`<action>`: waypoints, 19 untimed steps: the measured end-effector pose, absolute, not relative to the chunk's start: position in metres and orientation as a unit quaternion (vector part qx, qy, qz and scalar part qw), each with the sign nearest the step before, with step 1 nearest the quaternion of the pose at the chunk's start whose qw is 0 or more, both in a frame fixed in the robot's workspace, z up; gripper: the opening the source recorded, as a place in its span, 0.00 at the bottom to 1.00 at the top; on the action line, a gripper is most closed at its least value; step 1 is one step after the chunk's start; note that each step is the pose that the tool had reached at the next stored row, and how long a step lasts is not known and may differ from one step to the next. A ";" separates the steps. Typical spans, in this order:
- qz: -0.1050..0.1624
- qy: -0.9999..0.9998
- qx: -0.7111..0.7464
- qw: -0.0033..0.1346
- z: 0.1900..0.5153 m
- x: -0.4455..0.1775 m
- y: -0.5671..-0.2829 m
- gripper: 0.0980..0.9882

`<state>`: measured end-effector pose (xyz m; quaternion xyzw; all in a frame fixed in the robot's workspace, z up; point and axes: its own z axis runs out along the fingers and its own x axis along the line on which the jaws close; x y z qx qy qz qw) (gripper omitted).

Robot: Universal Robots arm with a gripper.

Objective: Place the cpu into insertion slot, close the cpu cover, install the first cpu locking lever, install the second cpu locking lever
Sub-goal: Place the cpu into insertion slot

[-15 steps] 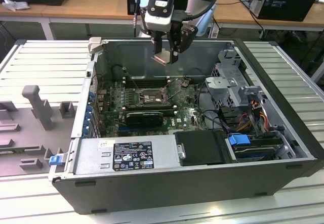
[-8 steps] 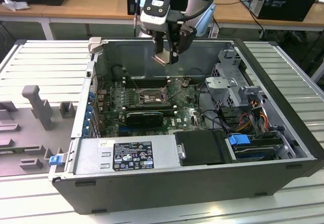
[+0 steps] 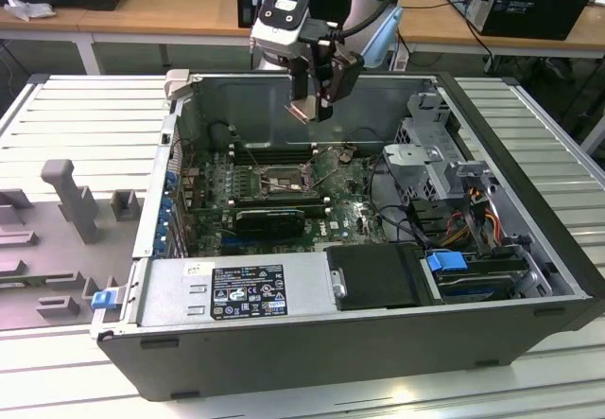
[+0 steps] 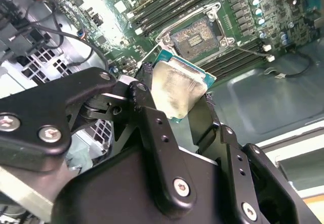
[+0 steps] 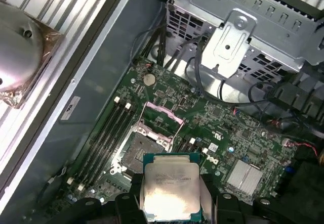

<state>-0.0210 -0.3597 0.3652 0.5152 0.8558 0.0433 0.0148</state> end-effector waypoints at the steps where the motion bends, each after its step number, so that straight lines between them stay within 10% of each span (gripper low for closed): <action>1: 0.043 0.851 0.524 0.015 0.365 -0.021 -0.360 0.48; 19: 0.041 0.780 0.624 0.020 0.360 -0.024 -0.360 0.48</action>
